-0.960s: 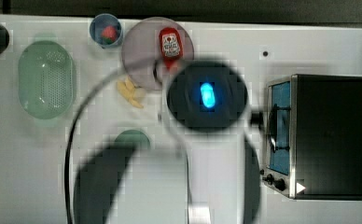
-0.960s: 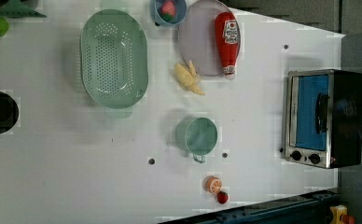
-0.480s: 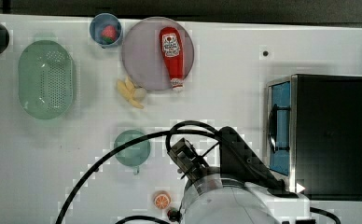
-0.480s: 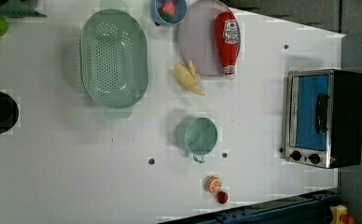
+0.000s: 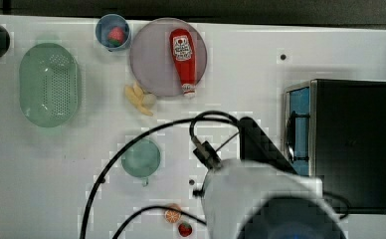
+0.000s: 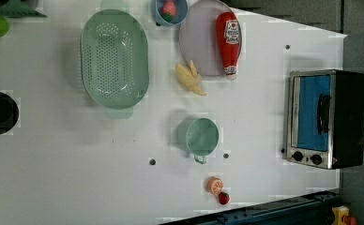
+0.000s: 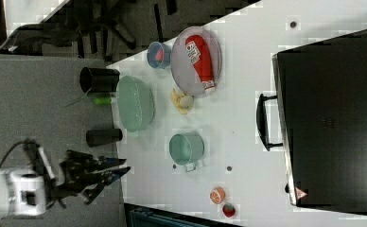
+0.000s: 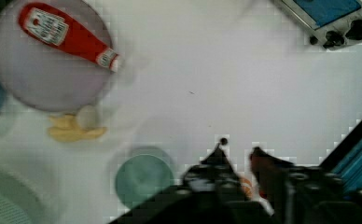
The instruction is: Flap open oven.
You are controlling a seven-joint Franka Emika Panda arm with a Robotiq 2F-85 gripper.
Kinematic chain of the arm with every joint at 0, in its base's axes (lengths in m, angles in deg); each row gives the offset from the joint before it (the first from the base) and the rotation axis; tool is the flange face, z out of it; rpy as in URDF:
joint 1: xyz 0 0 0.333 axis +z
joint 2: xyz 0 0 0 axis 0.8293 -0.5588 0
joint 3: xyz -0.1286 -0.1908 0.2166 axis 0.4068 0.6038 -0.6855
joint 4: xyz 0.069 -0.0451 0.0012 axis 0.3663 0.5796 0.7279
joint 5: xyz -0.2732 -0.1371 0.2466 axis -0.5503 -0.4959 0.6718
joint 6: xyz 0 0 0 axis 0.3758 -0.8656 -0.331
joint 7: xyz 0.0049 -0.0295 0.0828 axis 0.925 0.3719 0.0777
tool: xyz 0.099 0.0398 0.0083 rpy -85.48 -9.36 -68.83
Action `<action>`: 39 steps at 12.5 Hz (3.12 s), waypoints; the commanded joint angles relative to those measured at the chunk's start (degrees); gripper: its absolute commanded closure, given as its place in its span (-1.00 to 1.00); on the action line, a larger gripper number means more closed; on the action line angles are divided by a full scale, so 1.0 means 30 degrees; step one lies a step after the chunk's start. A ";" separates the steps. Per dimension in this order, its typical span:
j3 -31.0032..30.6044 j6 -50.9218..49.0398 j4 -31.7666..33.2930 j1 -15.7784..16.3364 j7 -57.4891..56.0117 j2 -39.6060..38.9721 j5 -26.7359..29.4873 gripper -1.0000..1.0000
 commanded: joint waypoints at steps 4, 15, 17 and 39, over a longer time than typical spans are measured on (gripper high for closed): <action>0.2004 0.0627 0.0738 -0.0216 -0.3209 -0.2028 0.0034 0.65; 0.5998 0.9631 0.2265 -0.0412 -1.9657 -0.5993 -0.3060 0.65; 0.6701 1.0831 0.2342 -0.0444 -2.0831 -0.6803 -0.3062 0.65; 0.5368 1.5410 0.4014 0.0817 -1.6370 -1.0892 -0.7010 0.65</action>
